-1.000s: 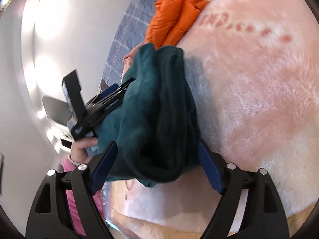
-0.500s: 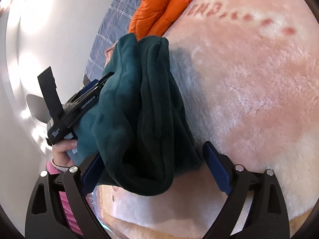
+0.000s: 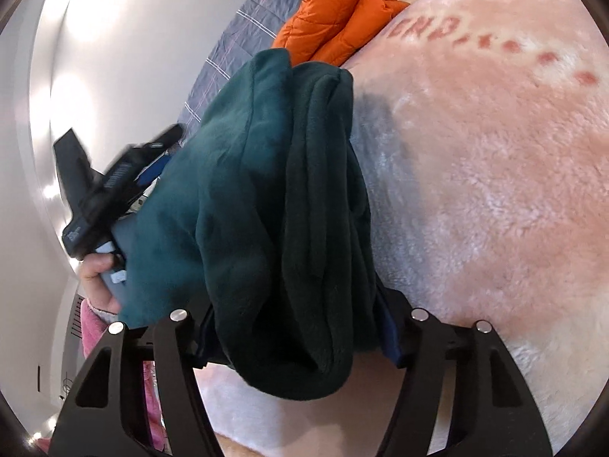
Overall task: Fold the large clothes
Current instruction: 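Carry the rolled hoodie with both grippers beside the orange jacket and lower it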
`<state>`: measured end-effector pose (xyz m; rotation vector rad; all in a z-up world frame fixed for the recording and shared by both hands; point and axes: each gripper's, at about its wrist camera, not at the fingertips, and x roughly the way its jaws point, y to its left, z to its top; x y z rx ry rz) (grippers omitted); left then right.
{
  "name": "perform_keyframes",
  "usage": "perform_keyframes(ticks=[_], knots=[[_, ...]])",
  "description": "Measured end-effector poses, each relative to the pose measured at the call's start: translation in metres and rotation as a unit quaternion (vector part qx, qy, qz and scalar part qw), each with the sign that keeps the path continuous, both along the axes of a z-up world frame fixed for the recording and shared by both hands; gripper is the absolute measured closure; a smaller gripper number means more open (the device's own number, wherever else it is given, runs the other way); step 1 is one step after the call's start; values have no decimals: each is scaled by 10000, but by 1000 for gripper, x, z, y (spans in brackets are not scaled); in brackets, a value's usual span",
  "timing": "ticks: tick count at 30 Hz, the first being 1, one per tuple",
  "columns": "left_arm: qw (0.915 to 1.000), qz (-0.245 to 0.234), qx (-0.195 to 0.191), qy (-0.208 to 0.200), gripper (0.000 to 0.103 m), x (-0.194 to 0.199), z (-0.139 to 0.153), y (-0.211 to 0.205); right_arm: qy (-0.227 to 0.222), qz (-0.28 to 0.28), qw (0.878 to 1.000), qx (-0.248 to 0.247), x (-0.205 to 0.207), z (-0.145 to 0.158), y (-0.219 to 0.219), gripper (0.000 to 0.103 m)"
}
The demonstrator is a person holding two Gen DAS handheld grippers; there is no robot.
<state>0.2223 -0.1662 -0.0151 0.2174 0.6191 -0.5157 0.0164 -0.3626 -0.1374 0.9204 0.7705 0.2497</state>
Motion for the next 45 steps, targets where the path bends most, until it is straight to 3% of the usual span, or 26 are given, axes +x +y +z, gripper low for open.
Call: perform_keyframes(ticks=[2, 5, 7, 9, 10, 18, 19, 21, 23, 26, 28, 32, 38, 45], knots=[[9985, 228, -420, 275, 4, 12, 0, 28, -27, 43, 10000, 72, -1, -2, -1, 37], [9914, 569, -711, 940, 2, 40, -23, 64, -52, 44, 10000, -31, -1, 1, 3, 36], [9726, 488, -1516, 1692, 2, 61, -45, 91, -88, 53, 9999, -78, 0, 2, 4, 35], [9417, 332, -2273, 2460, 2, 76, -67, 104, -87, 37, 9999, -103, 0, 3, 6, 34], [9308, 277, -2451, 2699, 2, 81, -76, 104, -83, 39, 9999, -82, 1, 3, 6, 34], [9021, -112, -2811, 3271, 2, 104, -109, 87, -56, 81, 9999, 20, 11, 1, -1, 28], [9024, -142, -2836, 3242, 3, 104, -111, 86, -74, 89, 9999, 6, 12, 2, 0, 31], [9099, -271, -2842, 3010, 17, 98, -108, 82, -127, 25, 9999, -41, 9, 5, 2, 39], [9162, -295, -2820, 2832, 39, 93, -97, 79, -192, -90, 9998, -52, 3, 12, 1, 48], [9367, -387, -2584, 2332, 50, 72, -63, 69, -359, -241, 9990, -142, -7, 30, -3, 58], [9450, -544, -2523, 2010, 52, 55, -34, 57, -536, -264, 9980, -186, -16, 41, -8, 60], [9508, -1004, -2505, 1521, 52, 24, 20, 19, -1012, -486, 9932, -307, -46, 69, -33, 60], [9553, -1839, -2086, 1006, 52, 5, 82, -111, -1393, -1405, 9758, -927, -69, 117, -112, 60], [9598, -2416, -1428, 39, 53, 18, 139, -268, -1355, -2394, 9569, -930, -33, 129, -196, 61]])
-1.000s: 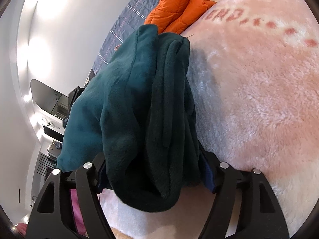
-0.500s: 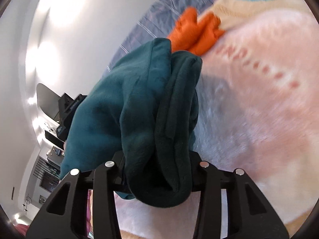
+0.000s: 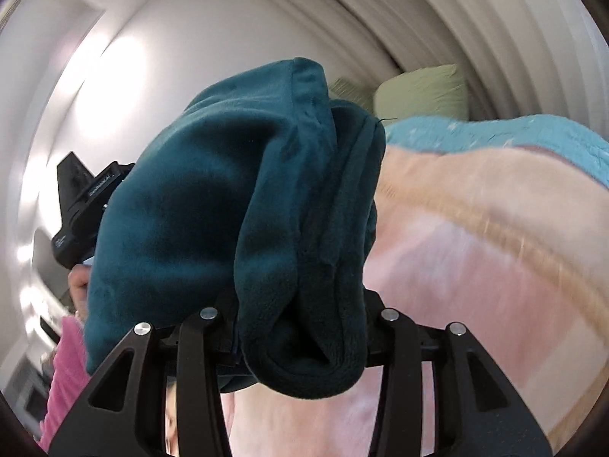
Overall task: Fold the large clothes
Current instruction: 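Carry the rolled hoodie with both grippers beside the orange jacket and lower it, then open both grippers and release the hoodie onto the blanket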
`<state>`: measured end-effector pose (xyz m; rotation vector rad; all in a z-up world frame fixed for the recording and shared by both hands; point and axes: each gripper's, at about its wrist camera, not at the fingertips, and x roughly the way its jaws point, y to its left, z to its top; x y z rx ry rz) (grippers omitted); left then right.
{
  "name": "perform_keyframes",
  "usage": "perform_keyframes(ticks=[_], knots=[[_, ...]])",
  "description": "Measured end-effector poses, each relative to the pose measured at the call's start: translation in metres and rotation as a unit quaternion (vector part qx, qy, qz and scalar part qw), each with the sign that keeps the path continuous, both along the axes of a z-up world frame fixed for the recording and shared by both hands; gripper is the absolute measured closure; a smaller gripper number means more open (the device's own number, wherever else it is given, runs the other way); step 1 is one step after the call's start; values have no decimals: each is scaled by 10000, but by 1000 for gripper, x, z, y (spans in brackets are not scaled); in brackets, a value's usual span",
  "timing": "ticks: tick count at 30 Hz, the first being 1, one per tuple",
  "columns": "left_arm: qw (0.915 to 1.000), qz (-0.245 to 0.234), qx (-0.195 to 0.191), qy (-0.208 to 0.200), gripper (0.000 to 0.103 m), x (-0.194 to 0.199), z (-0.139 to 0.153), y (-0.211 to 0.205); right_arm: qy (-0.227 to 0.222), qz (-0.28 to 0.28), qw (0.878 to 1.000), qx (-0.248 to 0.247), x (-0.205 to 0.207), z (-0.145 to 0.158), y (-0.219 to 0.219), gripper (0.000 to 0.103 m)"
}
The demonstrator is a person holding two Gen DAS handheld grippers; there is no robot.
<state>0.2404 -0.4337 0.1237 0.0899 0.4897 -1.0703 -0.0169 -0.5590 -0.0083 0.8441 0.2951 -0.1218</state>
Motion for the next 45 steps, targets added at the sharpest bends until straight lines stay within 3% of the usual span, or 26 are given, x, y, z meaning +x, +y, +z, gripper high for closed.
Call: perform_keyframes(ticks=[3, 4, 5, 6, 7, 8, 9, 10, 11, 12, 14, 16, 20, 22, 27, 32, 34, 36, 39, 42, 45], knots=[[9991, 69, 151, -389, 49, 18, -2, -54, -29, -400, 9992, 61, 23, -14, -32, 60], [9970, 369, 295, -620, 37, 28, -12, -75, 30, -541, 9985, 72, 33, -24, -39, 59], [9921, 741, 531, -868, 26, 34, -24, -90, 306, -716, 9969, 143, 49, -47, -47, 59], [9792, 1327, 955, -1203, 25, 42, -48, -108, 677, -780, 9945, 198, 61, -68, -52, 59], [9758, 1374, 1197, -1210, 25, 50, -68, -116, 1202, -818, 9892, 208, 77, -95, -55, 56], [9778, 1137, 1433, -1021, 25, 56, -94, -124, 1345, -821, 9873, 180, 85, -123, -54, 56], [9798, 880, 1574, -863, 26, 58, -113, -128, 1126, -868, 9897, 155, 81, -124, -54, 56], [9734, 449, 2078, -851, 31, 55, -157, -138, 1044, -948, 9899, 121, 78, -120, -55, 58], [9727, 580, 1936, -1140, 30, 50, -172, -135, 1224, -1076, 9866, 20, 79, -119, -56, 58], [9746, 650, 1821, -1127, 30, 48, -178, -132, 1261, -936, 9875, 156, 84, -127, -57, 58], [9893, 632, 1289, -264, 30, 63, -179, -117, 1143, -895, 9890, 292, 81, -130, -59, 58], [9922, 548, 1090, 263, 27, 77, -182, -110, 1112, -896, 9894, 272, 80, -131, -56, 55], [9903, 796, 1131, 106, 19, 72, -177, -98, 1134, -947, 9889, 151, 76, -129, -59, 50], [9883, 1052, 1095, -171, 14, 62, -170, -92, 1107, -964, 9891, 134, 76, -132, -65, 49], [9866, 1253, 984, -346, 4, 2, -145, -44, 1116, -1001, 9886, 108, 68, -131, -62, 47], [9817, 1335, 1259, -505, 2, -50, -135, 16, 1139, -1090, 9874, 114, 61, -125, -57, 43], [9773, 1497, 1362, -621, 2, -70, -131, 38, 1256, -1137, 9855, 91, 51, -121, -50, 33], [9748, 1615, 1365, -707, 2, -90, -127, 60, 1711, -1181, 9779, -219, 33, -112, -29, 32], [9735, 1685, 1245, -917, 2, -124, -121, 92, 1957, -1159, 9718, -617, 1, -98, 7, 30], [9717, 1732, 1212, -1052, 2, -152, -119, 111, 1755, -1190, 9738, -820, -39, -71, 45, 29], [9722, 1698, 1213, -1059, 2, -178, -119, 125, 1554, -1256, 9685, -1486, -69, -35, 90, 21]])
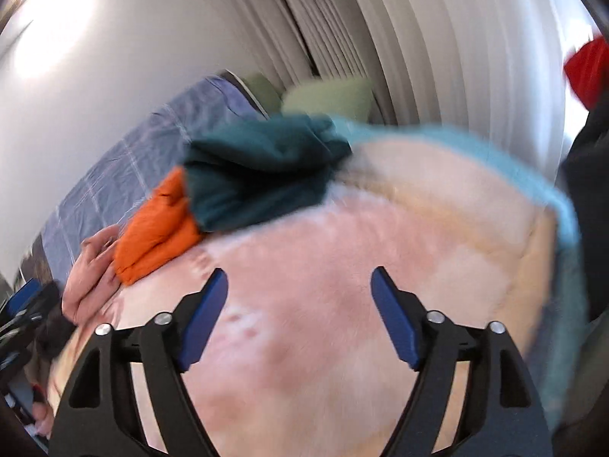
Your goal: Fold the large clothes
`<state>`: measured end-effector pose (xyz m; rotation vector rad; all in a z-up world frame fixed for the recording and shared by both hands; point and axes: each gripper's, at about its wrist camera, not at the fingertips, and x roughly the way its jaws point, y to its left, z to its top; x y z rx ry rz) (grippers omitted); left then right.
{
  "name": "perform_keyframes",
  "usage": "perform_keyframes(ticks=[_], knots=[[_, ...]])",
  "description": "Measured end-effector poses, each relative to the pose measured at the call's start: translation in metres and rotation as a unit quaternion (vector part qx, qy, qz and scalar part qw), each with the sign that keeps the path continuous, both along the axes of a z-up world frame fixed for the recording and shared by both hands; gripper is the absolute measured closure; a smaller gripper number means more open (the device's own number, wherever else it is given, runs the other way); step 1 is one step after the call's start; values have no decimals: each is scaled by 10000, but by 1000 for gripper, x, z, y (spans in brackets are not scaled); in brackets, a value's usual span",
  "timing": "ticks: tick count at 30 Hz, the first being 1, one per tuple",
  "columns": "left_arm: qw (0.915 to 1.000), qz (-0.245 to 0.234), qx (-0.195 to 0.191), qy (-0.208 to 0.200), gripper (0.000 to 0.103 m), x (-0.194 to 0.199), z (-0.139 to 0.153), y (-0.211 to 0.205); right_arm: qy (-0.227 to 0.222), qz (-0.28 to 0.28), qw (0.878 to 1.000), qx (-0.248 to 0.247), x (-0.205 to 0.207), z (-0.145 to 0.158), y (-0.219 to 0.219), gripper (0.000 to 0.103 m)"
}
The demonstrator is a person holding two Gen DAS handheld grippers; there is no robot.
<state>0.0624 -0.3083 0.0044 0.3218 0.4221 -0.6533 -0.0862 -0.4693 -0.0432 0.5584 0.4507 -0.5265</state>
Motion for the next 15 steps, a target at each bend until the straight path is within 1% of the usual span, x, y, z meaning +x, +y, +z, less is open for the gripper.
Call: perform_keyframes(ticks=[1, 5, 8, 10, 15], knots=[[10000, 12, -24, -17, 2, -11, 1, 8, -57, 24, 9995, -302, -10, 15, 19, 19], [9999, 8, -104, -87, 2, -39, 3, 34, -157, 37, 9945, -1034, -31, 47, 66, 16], [9998, 2, -160, -100, 2, -55, 2, 57, -94, -31, 9910, -1332, -38, 60, 84, 15], [9997, 27, -231, -78, 2, -63, 2, 74, 17, 12, 9898, -1423, -41, 65, 98, 15], [9987, 131, -491, -78, 2, -80, 7, 116, 147, 66, 9898, -1419, -48, 71, 123, 15]])
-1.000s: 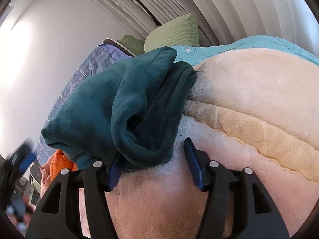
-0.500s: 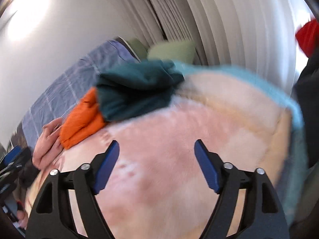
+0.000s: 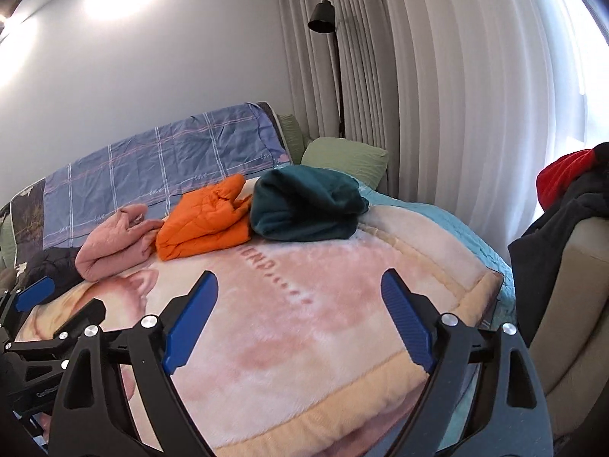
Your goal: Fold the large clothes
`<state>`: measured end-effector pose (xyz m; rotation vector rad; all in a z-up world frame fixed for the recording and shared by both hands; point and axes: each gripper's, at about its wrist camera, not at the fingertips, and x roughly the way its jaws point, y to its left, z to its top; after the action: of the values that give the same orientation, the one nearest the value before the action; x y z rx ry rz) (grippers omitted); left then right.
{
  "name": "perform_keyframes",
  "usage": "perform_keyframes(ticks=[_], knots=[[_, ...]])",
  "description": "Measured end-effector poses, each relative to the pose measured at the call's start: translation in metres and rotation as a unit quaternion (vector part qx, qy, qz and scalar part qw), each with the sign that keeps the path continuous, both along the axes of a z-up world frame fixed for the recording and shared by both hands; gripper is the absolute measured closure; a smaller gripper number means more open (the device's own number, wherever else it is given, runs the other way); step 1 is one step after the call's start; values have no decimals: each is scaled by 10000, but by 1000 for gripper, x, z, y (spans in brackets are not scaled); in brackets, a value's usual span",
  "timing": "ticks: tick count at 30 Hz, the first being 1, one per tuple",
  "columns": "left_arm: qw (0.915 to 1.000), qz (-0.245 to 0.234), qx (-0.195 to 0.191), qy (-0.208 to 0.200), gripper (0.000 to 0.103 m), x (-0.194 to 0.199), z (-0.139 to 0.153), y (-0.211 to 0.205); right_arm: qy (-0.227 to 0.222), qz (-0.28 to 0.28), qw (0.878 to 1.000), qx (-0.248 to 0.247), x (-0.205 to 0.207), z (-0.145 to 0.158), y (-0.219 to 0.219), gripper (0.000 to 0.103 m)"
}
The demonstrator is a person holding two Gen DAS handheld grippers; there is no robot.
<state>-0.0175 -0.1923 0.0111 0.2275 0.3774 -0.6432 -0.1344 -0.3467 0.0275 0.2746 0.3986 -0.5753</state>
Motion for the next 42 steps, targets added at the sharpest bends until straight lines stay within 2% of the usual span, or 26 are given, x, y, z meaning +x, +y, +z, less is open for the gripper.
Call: perform_keyframes(ticks=[9, 15, 20, 32, 42], knots=[[9989, 202, -277, 313, 2, -6, -3, 43, 98, 8, 9998, -195, -8, 6, 43, 15], [9992, 191, -333, 105, 2, -21, -1, 62, 136, 26, 9991, -397, -10, 10, 63, 15], [9993, 177, -305, 104, 2, -26, 1, 69, 250, 116, 9983, -521, -7, 10, 79, 15], [9995, 200, -238, 90, 2, -32, -1, 90, 339, 98, 9977, -582, -4, 10, 93, 15], [9994, 193, -205, 200, 2, -30, -4, 95, 336, 93, 9976, -601, -6, 11, 97, 10]])
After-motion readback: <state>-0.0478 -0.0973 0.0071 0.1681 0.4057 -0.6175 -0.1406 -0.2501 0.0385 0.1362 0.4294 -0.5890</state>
